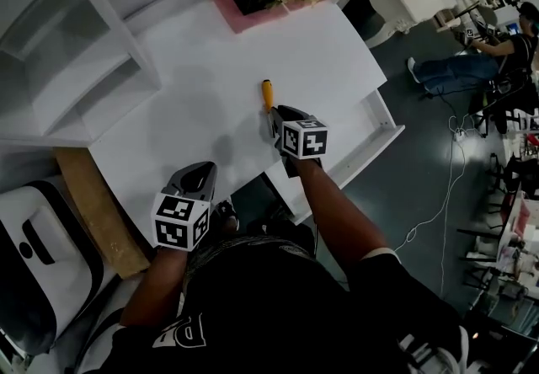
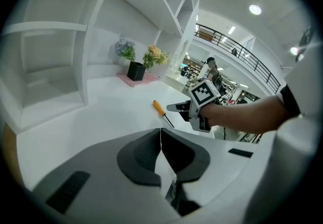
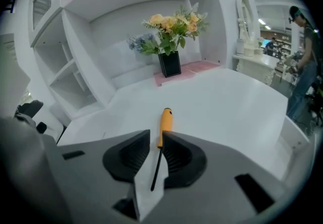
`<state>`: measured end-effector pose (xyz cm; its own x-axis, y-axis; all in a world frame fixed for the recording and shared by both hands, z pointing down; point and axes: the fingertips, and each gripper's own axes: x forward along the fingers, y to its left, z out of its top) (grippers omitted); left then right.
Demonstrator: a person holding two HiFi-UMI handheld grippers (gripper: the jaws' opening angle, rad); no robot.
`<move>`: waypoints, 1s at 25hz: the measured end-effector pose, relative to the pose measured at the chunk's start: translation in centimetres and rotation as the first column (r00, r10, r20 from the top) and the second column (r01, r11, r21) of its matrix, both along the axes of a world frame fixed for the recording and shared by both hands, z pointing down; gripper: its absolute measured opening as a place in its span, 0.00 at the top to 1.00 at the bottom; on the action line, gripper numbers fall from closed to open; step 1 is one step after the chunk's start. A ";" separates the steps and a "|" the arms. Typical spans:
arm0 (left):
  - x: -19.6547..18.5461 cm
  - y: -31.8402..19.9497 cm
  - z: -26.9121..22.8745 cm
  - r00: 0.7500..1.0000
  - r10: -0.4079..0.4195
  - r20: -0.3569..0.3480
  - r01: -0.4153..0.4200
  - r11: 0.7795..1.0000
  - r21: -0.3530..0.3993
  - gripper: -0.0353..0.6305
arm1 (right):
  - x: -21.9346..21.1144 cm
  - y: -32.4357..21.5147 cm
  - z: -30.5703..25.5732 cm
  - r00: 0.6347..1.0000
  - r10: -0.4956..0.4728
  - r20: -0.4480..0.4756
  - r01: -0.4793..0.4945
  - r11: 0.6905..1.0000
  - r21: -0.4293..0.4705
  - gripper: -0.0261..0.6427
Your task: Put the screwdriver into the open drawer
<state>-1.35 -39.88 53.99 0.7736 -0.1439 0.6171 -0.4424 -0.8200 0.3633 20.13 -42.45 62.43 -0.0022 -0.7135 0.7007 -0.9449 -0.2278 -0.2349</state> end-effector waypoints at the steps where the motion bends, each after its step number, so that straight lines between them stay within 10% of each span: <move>1: -0.1 -0.1 0.1 1.000 -0.004 0.000 0.004 1.000 -0.002 0.92 | 0.0 -0.3 0.4 1.000 0.000 0.001 0.000 1.000 -0.013 0.83; 25: 0.1 -1.3 0.7 1.000 -0.021 0.002 0.021 0.999 -0.030 0.92 | 0.6 -1.4 4.7 1.000 0.020 -0.006 -0.021 0.985 -0.169 0.83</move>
<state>-1.27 -41.17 54.66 0.7697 -0.1415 0.6226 -0.4597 -0.7995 0.3866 20.76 -43.89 67.15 0.0146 -0.5844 0.8114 -0.9407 -0.2830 -0.1869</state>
